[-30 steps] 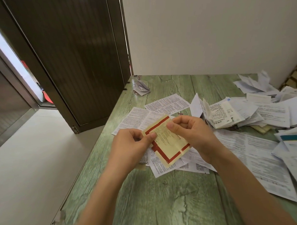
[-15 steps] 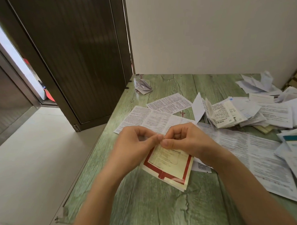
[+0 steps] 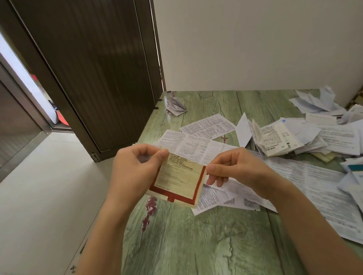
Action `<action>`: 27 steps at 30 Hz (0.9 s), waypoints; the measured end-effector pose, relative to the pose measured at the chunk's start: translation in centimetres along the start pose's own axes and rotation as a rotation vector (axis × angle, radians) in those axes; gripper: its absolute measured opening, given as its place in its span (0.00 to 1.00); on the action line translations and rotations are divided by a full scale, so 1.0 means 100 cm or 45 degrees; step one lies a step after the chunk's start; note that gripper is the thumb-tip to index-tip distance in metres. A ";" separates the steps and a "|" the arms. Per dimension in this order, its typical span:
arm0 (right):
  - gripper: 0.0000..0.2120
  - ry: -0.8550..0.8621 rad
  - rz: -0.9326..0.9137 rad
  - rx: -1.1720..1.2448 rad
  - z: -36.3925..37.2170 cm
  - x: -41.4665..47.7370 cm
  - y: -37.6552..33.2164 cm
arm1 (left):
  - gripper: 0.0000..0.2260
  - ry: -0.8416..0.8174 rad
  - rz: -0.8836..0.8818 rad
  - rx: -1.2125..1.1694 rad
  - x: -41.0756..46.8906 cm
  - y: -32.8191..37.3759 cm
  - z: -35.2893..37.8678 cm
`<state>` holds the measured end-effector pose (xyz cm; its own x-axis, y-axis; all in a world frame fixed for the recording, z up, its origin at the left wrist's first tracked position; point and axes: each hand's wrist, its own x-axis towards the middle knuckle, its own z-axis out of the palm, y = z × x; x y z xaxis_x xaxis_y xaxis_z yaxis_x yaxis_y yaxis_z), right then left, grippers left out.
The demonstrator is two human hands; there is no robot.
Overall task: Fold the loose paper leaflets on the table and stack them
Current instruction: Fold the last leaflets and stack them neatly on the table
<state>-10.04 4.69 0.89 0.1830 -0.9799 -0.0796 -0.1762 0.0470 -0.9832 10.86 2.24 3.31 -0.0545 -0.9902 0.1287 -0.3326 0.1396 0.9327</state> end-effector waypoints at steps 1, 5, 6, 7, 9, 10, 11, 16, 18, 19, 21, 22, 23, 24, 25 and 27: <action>0.05 0.022 -0.011 -0.006 -0.002 0.000 0.000 | 0.06 -0.008 -0.004 -0.002 0.000 0.000 -0.001; 0.12 -0.057 -0.018 0.005 0.004 0.000 -0.001 | 0.05 -0.209 -0.071 0.080 -0.003 0.003 0.008; 0.11 -0.121 0.004 -0.005 0.008 0.000 -0.002 | 0.06 -0.242 -0.081 0.090 -0.005 0.004 0.012; 0.09 -0.165 0.020 -0.009 0.010 -0.001 -0.001 | 0.07 -0.255 -0.081 0.080 -0.006 0.005 0.016; 0.06 -0.127 0.022 0.014 0.010 -0.001 -0.001 | 0.13 -0.237 -0.075 0.037 -0.006 0.006 0.021; 0.07 -0.064 0.012 0.044 0.008 -0.001 -0.001 | 0.17 -0.213 -0.077 0.014 -0.006 0.006 0.022; 0.07 0.013 -0.001 0.077 0.005 -0.001 -0.001 | 0.21 -0.184 -0.073 0.007 -0.004 0.006 0.022; 0.04 0.340 -0.087 0.261 0.005 0.004 0.001 | 0.26 -0.257 -0.099 -0.028 -0.007 0.007 0.025; 0.04 0.393 -0.105 0.326 0.007 0.005 0.000 | 0.15 -0.307 -0.100 -0.022 -0.009 0.006 0.032; 0.05 0.400 -0.102 0.349 0.008 0.005 0.000 | 0.10 -0.306 -0.097 -0.013 -0.009 0.005 0.035; 0.05 0.385 -0.078 0.357 0.009 0.005 0.000 | 0.07 -0.271 -0.100 -0.003 -0.007 0.000 0.038; 0.04 0.370 -0.060 0.356 0.009 0.005 -0.001 | 0.08 -0.256 -0.110 -0.013 -0.007 0.000 0.038; 0.03 0.353 -0.043 0.353 0.008 0.004 -0.001 | 0.09 -0.245 -0.119 -0.025 -0.006 0.000 0.037; 0.03 0.334 -0.028 0.342 0.008 0.005 -0.002 | 0.09 -0.236 -0.130 -0.035 -0.005 0.000 0.037; 0.04 0.317 -0.019 0.334 0.008 0.005 -0.002 | 0.09 -0.232 -0.146 -0.044 -0.004 -0.001 0.036; 0.05 0.295 -0.018 0.325 0.007 0.005 -0.001 | 0.09 -0.226 -0.181 -0.074 -0.004 0.000 0.035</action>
<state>-9.23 4.30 0.87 -0.0462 -0.9974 -0.0547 0.0777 0.0510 -0.9957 7.61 2.62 2.05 -0.1771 -0.9822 -0.0618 -0.2939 -0.0071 0.9558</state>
